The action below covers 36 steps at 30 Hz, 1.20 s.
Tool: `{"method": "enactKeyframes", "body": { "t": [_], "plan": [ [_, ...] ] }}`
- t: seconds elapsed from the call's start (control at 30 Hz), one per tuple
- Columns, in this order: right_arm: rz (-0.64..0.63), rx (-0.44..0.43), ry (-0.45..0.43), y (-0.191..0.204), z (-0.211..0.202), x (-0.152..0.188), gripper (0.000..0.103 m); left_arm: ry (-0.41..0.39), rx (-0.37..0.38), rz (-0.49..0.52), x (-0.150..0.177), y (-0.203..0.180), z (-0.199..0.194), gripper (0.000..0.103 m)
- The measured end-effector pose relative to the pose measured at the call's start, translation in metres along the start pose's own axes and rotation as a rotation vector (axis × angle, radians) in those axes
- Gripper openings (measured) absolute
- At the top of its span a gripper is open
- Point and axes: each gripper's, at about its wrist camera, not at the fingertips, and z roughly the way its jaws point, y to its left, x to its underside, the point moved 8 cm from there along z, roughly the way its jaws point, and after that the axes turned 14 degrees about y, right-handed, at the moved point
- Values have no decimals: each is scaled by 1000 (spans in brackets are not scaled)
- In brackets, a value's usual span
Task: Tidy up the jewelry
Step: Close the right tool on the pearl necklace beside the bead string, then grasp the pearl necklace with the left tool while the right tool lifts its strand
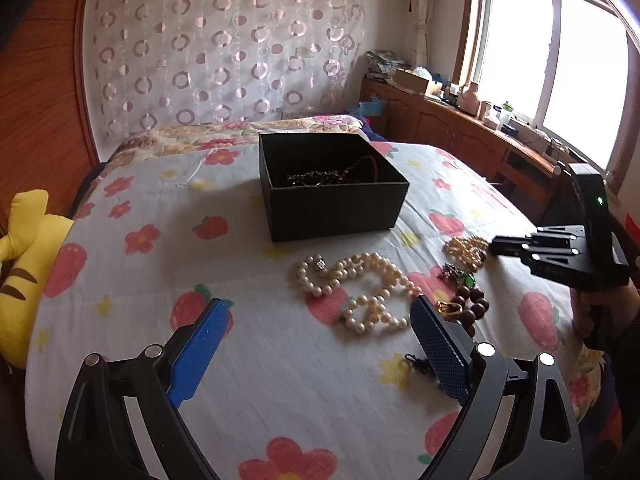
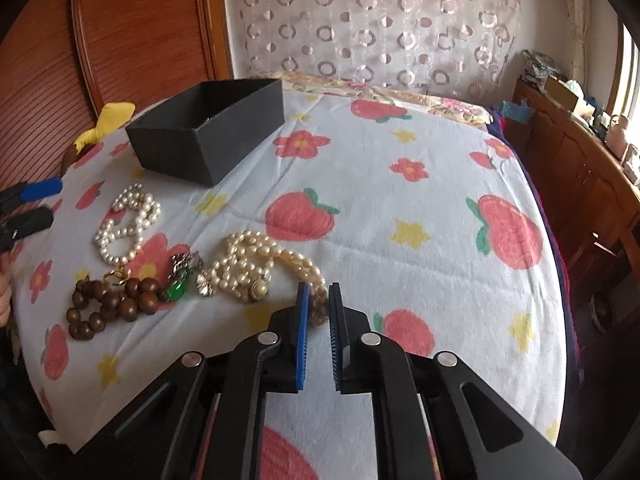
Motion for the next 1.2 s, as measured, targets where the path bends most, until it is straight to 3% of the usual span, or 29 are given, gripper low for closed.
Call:
{"method": "enactKeyframes", "body": {
  "t": [0.03, 0.27, 0.43, 0.5, 0.77, 0.8, 0.93, 1.0, 1.07, 1.2],
  "plan": [
    [23, -1, -12, -4, -2, -1, 5, 5, 0, -1, 2, 0, 0, 89],
    [64, 4, -54, -14, -12, -3, 5, 42, 7, 31, 3, -8, 8, 85],
    [79, -2, -89, -15, -19, 0, 5, 102, 72, 50, 2, -16, 23, 34],
    [86, -12, -83, -15, -15, 3, 5, 125, 71, 63, 0, -19, 33, 27],
    [105, -56, -90, -17, -14, 5, 5, 165, 39, 113, -13, -28, 51, 23],
    [105, -57, -90, -17, -14, 5, 5, 170, 37, 120, -14, -29, 53, 17],
    [106, -62, -94, -17, -14, 5, 5, 176, 46, 128, -15, -30, 56, 14],
    [104, -58, -93, -17, -14, 5, 5, 177, 59, 126, -14, -28, 56, 1],
    [105, -59, -94, -17, -14, 5, 5, 176, 92, 121, -14, -29, 53, 0],
    [104, -53, -95, -17, -15, 5, 5, 111, 106, 116, -22, -32, 31, 0]
  ]
}}
